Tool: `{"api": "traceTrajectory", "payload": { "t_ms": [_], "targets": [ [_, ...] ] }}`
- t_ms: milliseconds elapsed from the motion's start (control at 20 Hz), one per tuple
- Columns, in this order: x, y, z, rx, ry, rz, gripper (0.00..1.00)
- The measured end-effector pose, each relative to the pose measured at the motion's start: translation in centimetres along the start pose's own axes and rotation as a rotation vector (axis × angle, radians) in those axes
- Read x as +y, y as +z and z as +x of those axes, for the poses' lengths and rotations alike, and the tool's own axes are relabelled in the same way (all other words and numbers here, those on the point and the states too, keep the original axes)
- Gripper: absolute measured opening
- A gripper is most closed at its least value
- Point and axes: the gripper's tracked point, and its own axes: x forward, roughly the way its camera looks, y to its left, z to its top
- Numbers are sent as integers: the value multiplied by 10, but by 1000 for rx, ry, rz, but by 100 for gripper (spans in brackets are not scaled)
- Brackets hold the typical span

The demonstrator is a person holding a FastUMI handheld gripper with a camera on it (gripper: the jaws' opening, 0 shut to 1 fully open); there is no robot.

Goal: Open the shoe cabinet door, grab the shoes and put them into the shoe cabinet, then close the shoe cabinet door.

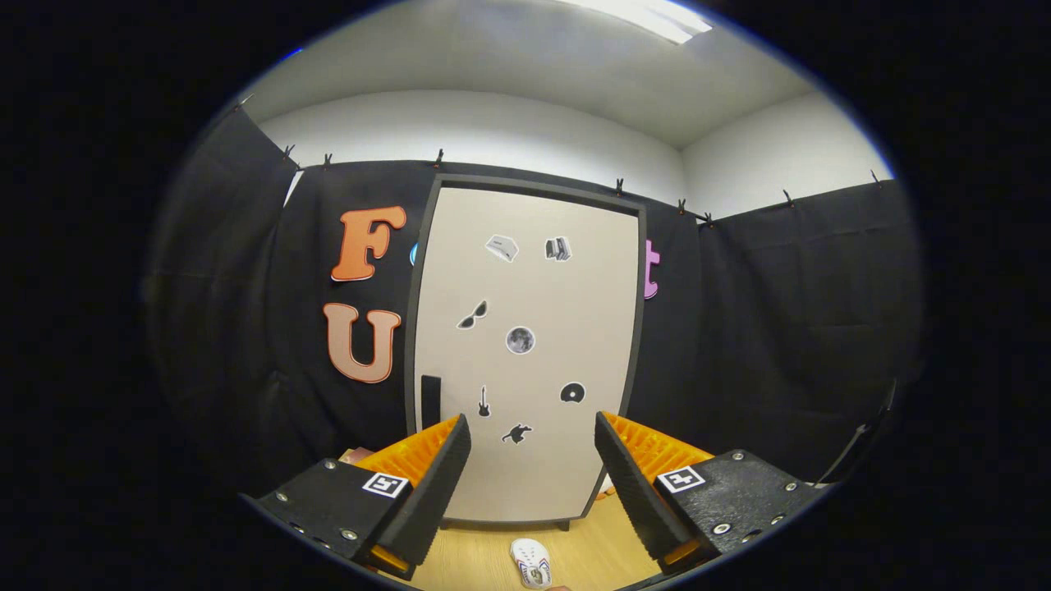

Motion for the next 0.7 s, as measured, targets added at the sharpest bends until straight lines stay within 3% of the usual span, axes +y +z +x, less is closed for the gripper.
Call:
{"api": "traceTrajectory", "payload": {
  "t_ms": [350,700],
  "targets": [
    [87,-42,58,7,85,-4,95],
    [137,-83,140,52,67,-42,95]
  ]
}}
